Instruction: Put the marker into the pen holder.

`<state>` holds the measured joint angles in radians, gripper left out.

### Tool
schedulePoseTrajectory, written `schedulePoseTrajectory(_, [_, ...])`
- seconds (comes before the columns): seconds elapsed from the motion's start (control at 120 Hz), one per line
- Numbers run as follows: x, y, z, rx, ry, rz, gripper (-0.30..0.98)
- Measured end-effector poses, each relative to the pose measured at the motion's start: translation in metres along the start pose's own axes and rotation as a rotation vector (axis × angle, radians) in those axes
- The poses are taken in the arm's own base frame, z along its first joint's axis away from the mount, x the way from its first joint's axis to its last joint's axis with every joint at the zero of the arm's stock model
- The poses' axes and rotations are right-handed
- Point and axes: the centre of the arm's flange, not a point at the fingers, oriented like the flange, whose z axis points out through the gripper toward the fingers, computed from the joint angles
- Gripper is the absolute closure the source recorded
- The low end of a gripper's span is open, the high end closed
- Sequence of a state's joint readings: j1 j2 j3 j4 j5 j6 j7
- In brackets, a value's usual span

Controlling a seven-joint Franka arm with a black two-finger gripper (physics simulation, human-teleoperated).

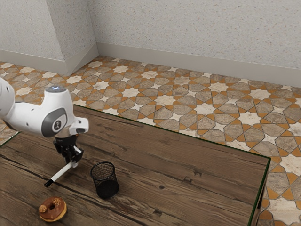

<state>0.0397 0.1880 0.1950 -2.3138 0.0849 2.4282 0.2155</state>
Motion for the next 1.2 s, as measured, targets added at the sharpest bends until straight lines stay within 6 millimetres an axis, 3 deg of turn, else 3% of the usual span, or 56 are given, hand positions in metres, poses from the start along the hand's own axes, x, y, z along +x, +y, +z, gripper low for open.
schedulePoseTrajectory(0.283, [-0.009,-0.008,0.007,-0.002,-0.011,-0.011,0.52])
schedulePoseTrajectory(0.533, [-0.011,-0.007,0.011,0.000,-0.017,-0.009,0.72])
schedulePoseTrajectory(0.583, [-0.010,-0.008,-0.001,0.005,0.005,-0.009,0.74])
schedulePoseTrajectory(0.675, [-0.008,-0.004,-0.047,0.017,0.088,-0.001,0.76])
schedulePoseTrajectory(0.808, [-0.008,0.030,-0.132,0.040,0.242,0.043,0.78])
schedulePoseTrajectory(0.917, [-0.005,0.125,-0.176,0.017,0.332,0.172,0.79])
schedulePoseTrajectory(0.958, [-0.007,0.150,-0.183,-0.003,0.350,0.193,0.79])
schedulePoseTrajectory(1.0, [-0.007,0.161,-0.185,-0.021,0.359,0.190,0.79])
schedulePoseTrajectory(1.2, [-0.015,0.166,-0.159,-0.081,0.326,0.123,0.77])
